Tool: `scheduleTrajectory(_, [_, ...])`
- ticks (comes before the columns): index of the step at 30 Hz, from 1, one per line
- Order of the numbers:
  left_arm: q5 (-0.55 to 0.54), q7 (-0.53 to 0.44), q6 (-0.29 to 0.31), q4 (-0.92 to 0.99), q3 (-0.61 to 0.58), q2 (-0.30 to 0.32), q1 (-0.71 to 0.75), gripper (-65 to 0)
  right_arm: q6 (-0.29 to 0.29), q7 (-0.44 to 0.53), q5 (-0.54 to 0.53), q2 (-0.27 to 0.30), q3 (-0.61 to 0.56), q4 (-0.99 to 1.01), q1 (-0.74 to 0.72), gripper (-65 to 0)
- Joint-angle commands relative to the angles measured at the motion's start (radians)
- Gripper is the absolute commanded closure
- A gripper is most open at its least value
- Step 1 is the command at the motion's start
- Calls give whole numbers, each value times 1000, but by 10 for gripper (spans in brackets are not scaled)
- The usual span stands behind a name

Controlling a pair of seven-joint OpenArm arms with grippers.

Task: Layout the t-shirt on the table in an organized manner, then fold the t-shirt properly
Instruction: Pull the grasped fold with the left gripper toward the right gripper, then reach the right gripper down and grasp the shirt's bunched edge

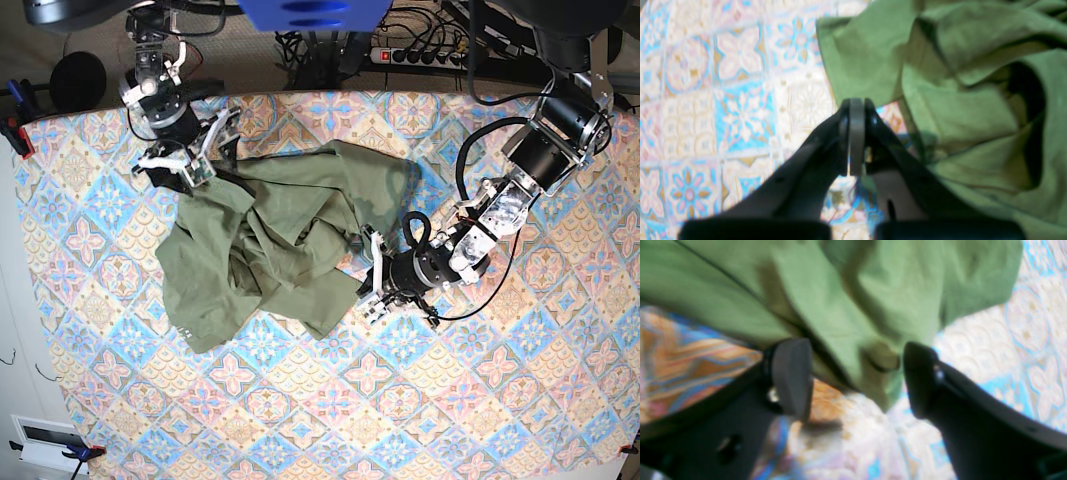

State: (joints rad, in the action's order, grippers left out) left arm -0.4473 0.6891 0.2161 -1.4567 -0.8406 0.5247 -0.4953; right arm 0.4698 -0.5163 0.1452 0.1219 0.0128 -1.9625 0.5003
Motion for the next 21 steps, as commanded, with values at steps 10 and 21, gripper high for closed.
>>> scheduleTrajectory(10, [-5,-26,-7,-16,16,4,16,0,-6,41,-11,5,-41,-30,-164,-363])
scheduleTrajectory(21, [-5,-22,-8,-22,126,4,91,0,-6,-67,-14,6,-86,61,-461,-362])
